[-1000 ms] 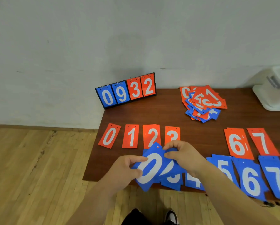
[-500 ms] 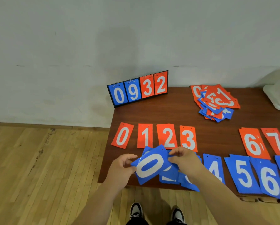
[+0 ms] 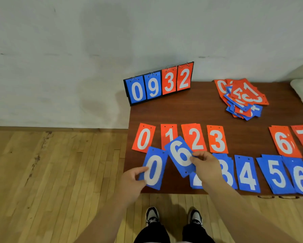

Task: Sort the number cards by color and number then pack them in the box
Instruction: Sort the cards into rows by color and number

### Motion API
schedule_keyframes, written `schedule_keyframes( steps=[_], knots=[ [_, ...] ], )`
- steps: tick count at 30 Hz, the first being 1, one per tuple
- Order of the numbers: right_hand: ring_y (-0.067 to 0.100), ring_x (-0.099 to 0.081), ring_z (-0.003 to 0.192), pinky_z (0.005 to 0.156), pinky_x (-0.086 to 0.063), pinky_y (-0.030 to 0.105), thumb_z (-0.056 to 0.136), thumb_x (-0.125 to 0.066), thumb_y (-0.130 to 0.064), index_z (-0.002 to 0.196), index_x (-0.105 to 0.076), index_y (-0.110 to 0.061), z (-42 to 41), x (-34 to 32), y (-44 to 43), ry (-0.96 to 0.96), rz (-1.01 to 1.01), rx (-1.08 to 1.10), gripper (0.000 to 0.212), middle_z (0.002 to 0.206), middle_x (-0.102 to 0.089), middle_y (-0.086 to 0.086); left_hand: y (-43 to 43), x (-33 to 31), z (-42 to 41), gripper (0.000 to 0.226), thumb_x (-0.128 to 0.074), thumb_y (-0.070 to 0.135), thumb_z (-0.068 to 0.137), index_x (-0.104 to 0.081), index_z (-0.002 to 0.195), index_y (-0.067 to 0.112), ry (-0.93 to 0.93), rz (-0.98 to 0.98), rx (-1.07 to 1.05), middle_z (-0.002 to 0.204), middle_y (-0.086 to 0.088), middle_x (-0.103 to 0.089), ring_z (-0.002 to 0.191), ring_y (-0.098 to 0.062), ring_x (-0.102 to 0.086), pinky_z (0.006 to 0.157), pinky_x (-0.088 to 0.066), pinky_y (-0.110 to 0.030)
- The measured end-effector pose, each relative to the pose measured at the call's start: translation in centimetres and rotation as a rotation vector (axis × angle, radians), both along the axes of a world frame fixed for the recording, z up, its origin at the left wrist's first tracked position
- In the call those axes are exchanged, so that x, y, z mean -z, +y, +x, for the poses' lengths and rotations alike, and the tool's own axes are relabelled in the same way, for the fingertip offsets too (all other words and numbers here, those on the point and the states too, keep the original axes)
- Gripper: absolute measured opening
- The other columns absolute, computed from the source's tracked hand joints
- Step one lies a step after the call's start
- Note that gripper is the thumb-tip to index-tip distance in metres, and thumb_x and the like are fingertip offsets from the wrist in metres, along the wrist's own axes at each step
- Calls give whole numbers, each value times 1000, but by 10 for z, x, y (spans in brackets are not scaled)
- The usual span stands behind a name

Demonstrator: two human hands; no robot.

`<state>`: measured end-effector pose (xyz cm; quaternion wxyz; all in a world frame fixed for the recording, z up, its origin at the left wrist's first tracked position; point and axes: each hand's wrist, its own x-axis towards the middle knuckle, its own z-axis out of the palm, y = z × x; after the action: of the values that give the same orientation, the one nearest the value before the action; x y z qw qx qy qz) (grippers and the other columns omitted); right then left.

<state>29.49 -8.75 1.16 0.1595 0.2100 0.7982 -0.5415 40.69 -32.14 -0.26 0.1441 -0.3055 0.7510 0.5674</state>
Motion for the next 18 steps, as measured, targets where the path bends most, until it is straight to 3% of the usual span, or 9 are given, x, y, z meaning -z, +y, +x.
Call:
schedule_keyframes(
  steps=[3, 5, 7, 10, 12, 15, 18],
  knots=[
    [23, -68, 91, 70, -60, 43, 96, -69, -15, 91, -65, -24, 2, 2, 3, -9, 43, 19, 11, 97, -69, -7, -10, 24, 10, 47, -67, 3, 93, -63, 135, 26, -51, -143, -28, 140, 3, -58, 102, -16, -67, 66, -58, -16],
    [23, -69, 89, 69, -59, 45, 95, -70, -14, 90, -64, -26, 3, 5, 6, -19, 79, 17, 14, 97, -69, -6, -10, 41, 15, 46, -66, 12, 95, -61, 138, 28, -66, -276, 55, 141, 5, -58, 99, -16, -69, 73, -61, -23],
    [22, -70, 91, 73, -62, 47, 94, -70, -14, 91, -65, -27, 5, 7, 10, -36, 98, 16, 14, 100, -70, -6, -7, 55, 18, 43, -63, 22, 98, -58, 140, 31, -72, -422, 168, 133, 10, -58, 100, -11, -66, 82, -60, -26],
    [19, -70, 88, 77, -63, 50, 93, -70, -12, 93, -67, -24, 9, 11, 15, -54, 101, 22, 13, 102, -71, -4, -1, 66, 15, 38, -58, 38, 98, -55, 136, 35, -75, -696, 324, 110, 11, -43, 93, -8, -54, 81, -54, -24],
    [16, -70, 87, 74, -64, 45, 93, -71, -13, 93, -68, -23, 12, 13, 18, -61, 103, 22, 11, 103, -72, -5, 1, 71, 11, 36, -60, 44, 94, -57, 128, 35, -80, -809, 350, 111, 9, -36, 100, -11, -49, 86, -53, -27],
    [17, -69, 95, 66, -59, 33, 93, -72, -13, 92, -68, -22, 16, 13, 24, -58, 56, 24, 10, 105, -71, -5, 9, 64, 1, 42, -65, 45, 92, -58, 131, 34, -67, -787, 335, 117, 7, -37, 106, -15, -49, 92, -52, -31],
    [15, -68, 98, 62, -55, 28, 94, -71, -12, 92, -68, -19, 19, 5, 34, -72, -34, 7, 8, 103, -71, -6, 34, 34, -18, 40, -69, 40, 94, -61, 132, 33, 52, -526, 237, 124, 6, -45, 117, -16, -51, 99, -46, -28]
  ],
)
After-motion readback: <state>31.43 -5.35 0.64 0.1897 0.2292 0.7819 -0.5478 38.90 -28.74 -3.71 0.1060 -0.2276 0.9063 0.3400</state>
